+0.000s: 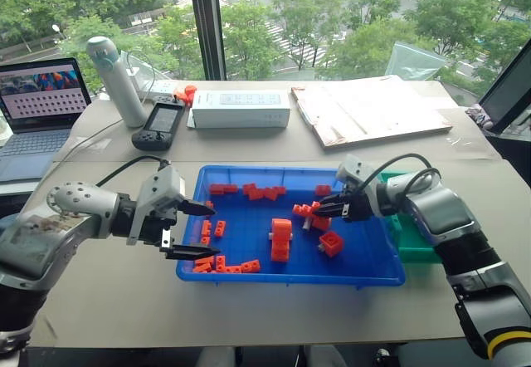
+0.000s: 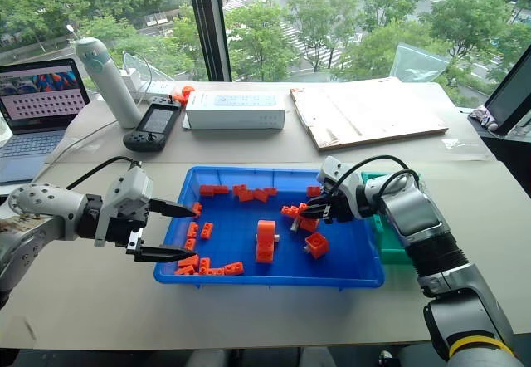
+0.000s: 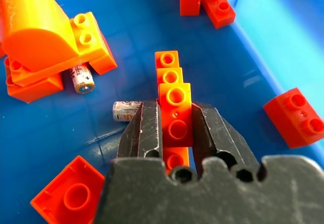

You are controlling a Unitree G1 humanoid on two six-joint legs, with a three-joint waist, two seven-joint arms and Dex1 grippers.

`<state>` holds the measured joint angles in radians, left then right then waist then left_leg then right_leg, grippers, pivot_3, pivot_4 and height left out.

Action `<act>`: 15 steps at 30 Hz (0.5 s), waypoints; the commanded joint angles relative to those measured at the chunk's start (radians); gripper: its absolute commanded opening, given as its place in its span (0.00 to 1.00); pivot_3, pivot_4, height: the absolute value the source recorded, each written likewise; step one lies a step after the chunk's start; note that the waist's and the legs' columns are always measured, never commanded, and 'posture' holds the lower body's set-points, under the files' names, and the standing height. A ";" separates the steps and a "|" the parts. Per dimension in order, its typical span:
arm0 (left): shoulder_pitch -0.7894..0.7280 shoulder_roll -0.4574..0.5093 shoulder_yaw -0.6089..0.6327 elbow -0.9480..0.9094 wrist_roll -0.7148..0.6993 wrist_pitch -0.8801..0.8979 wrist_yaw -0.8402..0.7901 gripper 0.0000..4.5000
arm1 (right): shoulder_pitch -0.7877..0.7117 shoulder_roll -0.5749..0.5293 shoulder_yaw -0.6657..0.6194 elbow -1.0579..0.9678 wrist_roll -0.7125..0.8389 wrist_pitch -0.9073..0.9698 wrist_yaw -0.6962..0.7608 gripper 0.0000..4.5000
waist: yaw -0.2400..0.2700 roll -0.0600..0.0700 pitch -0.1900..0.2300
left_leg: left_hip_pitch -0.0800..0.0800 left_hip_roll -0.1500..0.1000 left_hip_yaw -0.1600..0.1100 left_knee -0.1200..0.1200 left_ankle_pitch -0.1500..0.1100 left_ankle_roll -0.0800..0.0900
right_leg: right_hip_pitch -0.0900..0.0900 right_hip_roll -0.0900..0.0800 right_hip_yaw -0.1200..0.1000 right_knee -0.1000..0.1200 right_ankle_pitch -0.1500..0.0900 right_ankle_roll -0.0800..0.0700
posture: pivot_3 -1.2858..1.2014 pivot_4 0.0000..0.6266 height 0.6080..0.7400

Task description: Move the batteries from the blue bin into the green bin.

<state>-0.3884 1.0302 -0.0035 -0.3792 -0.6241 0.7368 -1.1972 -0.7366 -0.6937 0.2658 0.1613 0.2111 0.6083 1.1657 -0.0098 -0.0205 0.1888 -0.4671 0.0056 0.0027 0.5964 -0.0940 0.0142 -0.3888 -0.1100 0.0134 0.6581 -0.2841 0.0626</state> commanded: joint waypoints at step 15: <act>-0.033 -0.025 -0.006 -0.010 0.028 -0.017 -0.003 1.00 | -0.078 -0.098 -0.072 0.099 -0.068 -0.143 0.037 0.10 | -0.003 0.000 0.000 | 0.000 0.000 0.000 0.001 0.000 0.000 | 0.000 0.000 0.000 0.000 0.000 0.000 | 0.52 0.24 0.96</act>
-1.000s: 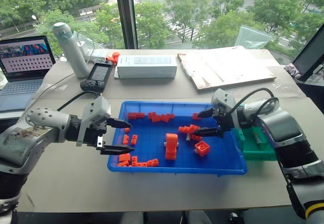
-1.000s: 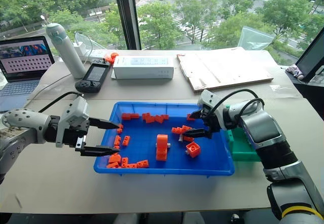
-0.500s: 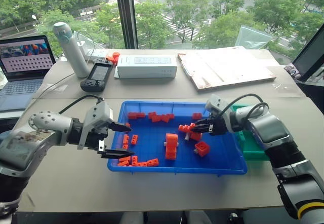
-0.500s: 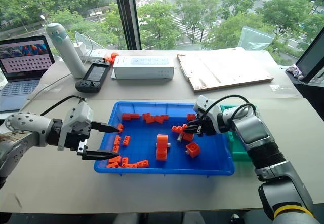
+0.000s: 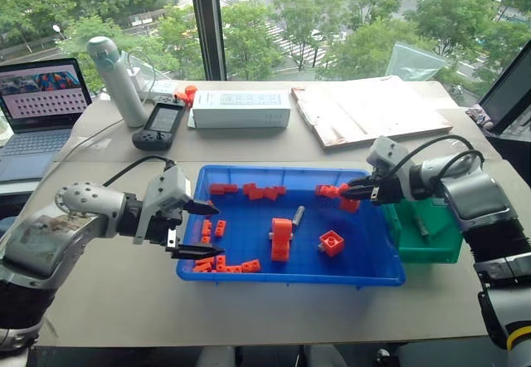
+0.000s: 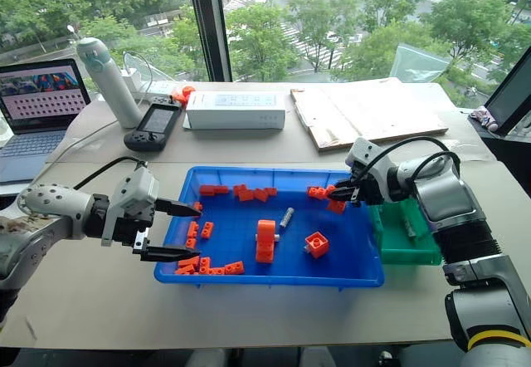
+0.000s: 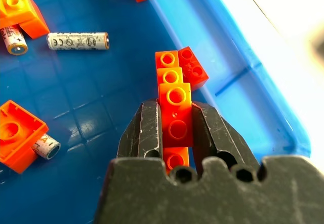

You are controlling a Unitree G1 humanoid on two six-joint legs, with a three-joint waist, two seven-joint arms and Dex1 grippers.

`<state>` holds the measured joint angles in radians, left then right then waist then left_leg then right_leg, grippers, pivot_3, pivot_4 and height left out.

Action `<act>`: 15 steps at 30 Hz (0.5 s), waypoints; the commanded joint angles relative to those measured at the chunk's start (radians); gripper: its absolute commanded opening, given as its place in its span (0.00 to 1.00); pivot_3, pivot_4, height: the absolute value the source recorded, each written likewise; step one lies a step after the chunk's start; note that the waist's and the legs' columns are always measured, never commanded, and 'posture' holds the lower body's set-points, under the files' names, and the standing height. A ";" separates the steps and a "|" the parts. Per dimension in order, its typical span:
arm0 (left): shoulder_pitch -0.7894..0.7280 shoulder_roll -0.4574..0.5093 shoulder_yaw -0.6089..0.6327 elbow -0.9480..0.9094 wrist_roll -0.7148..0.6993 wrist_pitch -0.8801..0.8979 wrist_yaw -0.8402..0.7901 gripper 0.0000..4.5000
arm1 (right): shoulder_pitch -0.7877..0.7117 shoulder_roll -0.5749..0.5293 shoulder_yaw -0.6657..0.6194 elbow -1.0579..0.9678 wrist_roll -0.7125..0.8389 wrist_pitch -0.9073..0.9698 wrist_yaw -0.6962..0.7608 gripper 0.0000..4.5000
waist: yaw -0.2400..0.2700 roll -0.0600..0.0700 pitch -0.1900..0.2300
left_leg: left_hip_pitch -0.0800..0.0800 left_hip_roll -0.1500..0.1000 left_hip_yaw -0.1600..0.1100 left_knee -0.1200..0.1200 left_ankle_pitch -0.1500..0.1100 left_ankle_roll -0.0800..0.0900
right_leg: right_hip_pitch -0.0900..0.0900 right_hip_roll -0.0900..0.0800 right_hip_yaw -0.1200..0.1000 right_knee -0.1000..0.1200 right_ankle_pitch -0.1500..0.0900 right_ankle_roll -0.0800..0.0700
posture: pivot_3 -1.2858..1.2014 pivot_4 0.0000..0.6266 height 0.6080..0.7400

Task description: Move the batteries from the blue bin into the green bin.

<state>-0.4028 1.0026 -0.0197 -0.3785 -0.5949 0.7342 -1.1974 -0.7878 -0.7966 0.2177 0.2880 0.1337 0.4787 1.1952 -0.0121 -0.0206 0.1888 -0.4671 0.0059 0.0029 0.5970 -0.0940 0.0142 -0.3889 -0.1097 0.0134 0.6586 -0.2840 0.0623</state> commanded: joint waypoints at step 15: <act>-0.022 0.010 0.009 -0.013 -0.003 0.001 -0.011 1.00 | 0.097 -0.118 0.017 -0.430 0.133 0.193 0.204 0.89 | 0.004 0.000 0.000 | -0.001 0.002 0.000 0.001 0.000 0.000 | 0.000 0.000 0.000 0.001 0.000 0.000 | 0.52 0.24 0.96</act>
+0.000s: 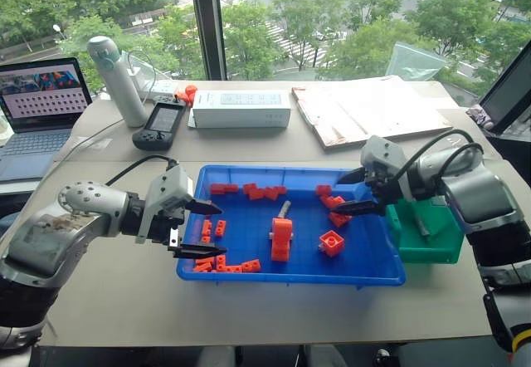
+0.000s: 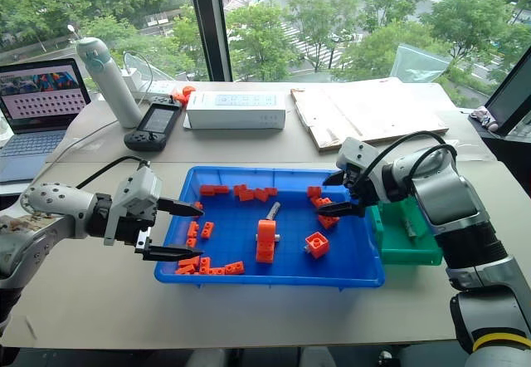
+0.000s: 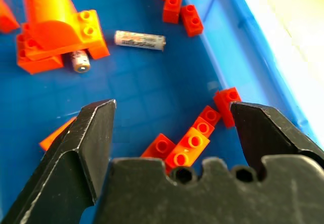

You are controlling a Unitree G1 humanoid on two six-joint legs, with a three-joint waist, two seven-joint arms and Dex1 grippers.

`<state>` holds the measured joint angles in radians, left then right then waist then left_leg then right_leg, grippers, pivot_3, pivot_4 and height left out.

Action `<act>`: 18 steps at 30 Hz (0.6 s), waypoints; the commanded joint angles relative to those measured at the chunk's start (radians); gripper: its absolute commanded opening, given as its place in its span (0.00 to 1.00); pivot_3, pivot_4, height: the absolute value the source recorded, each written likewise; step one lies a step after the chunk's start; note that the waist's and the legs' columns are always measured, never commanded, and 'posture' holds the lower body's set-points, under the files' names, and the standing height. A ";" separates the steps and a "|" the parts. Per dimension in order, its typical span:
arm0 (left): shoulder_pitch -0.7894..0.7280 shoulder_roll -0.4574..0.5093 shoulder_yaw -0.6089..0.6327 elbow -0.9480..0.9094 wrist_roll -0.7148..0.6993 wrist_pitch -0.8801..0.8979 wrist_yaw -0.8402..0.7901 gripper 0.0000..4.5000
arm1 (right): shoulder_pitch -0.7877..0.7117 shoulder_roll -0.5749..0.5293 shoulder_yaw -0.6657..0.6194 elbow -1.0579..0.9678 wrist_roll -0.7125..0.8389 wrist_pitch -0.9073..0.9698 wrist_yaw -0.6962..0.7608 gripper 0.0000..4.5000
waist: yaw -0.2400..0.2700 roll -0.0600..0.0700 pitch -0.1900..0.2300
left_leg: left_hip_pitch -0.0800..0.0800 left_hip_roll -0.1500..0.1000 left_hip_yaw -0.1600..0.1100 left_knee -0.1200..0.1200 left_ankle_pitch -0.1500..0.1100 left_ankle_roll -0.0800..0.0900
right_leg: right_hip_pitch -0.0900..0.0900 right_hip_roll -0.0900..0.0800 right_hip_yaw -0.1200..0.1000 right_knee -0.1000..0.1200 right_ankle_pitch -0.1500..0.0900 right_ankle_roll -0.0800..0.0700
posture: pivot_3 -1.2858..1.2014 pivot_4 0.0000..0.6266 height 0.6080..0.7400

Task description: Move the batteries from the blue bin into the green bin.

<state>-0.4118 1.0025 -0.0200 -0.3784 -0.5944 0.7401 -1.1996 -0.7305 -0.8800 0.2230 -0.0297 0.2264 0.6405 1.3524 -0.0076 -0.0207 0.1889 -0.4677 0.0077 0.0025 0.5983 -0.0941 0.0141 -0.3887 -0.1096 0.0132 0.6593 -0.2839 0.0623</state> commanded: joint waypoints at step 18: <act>-0.025 0.012 -0.003 0.007 0.036 -0.023 -0.025 1.00 | 0.110 0.037 0.100 -0.011 -0.049 -0.075 -0.023 0.89 | 0.000 0.000 0.000 | 0.000 0.001 0.000 0.002 0.000 0.000 | 0.000 0.001 0.000 0.001 0.000 0.000 | 0.52 0.24 0.96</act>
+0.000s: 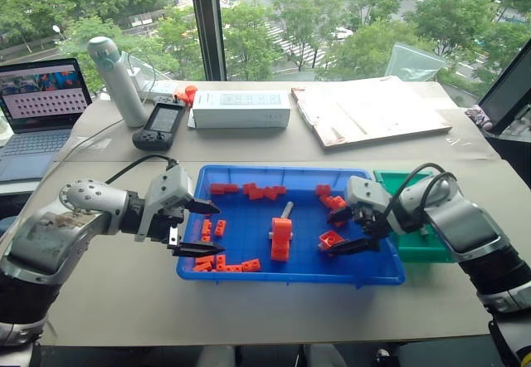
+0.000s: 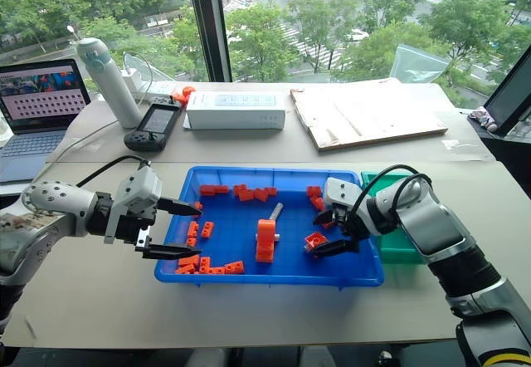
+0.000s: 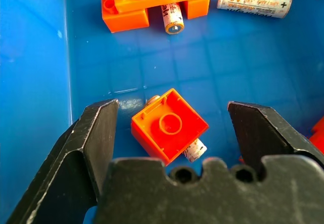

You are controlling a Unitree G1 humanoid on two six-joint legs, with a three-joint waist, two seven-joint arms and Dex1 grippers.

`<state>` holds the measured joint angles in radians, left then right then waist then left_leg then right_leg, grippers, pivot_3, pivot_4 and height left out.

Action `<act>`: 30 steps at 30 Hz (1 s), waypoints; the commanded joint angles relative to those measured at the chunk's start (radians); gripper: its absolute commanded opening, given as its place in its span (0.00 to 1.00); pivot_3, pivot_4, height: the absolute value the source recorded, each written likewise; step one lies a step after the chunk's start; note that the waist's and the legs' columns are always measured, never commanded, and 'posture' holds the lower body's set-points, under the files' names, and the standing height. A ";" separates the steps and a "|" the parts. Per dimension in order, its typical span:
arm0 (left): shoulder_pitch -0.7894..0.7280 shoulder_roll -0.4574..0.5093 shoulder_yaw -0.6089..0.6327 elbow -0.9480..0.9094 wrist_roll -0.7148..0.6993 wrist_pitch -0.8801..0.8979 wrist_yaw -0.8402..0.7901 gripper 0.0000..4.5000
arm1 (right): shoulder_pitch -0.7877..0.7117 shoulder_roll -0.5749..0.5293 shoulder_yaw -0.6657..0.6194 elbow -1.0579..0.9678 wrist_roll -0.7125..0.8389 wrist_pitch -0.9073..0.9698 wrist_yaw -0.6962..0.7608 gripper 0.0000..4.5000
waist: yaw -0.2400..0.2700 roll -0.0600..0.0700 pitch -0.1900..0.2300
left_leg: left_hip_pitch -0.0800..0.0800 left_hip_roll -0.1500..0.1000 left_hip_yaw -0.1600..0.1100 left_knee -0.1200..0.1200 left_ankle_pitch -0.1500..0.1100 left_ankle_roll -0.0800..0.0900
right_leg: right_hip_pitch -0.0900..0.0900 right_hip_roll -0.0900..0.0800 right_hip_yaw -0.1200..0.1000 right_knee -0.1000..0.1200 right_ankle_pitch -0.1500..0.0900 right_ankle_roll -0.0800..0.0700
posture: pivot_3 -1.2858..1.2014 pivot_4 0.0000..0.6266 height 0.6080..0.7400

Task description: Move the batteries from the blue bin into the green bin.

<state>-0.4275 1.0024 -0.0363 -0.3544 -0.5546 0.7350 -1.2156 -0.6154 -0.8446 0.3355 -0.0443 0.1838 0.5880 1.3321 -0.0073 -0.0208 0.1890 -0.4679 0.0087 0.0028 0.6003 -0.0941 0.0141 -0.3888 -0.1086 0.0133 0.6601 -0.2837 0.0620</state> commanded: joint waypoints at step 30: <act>0.048 -0.009 0.041 -0.057 -0.021 -0.013 0.031 1.00 | -0.256 0.114 -0.138 0.379 -0.099 -0.274 -0.175 0.99 | 0.001 0.000 0.000 | -0.001 0.000 0.000 0.001 0.000 0.000 | -0.001 0.001 0.000 0.001 0.001 -0.001 | 0.52 0.24 0.96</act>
<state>-0.3878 0.9917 -0.0284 -0.3816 -0.5554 0.7242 -1.1909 -0.8516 -0.7062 0.2487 0.3469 0.0729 0.3438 1.1457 -0.0067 -0.0210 0.1891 -0.4689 0.0086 0.0027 0.6009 -0.0943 0.0137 -0.3896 -0.1072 0.0133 0.6610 -0.2831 0.0611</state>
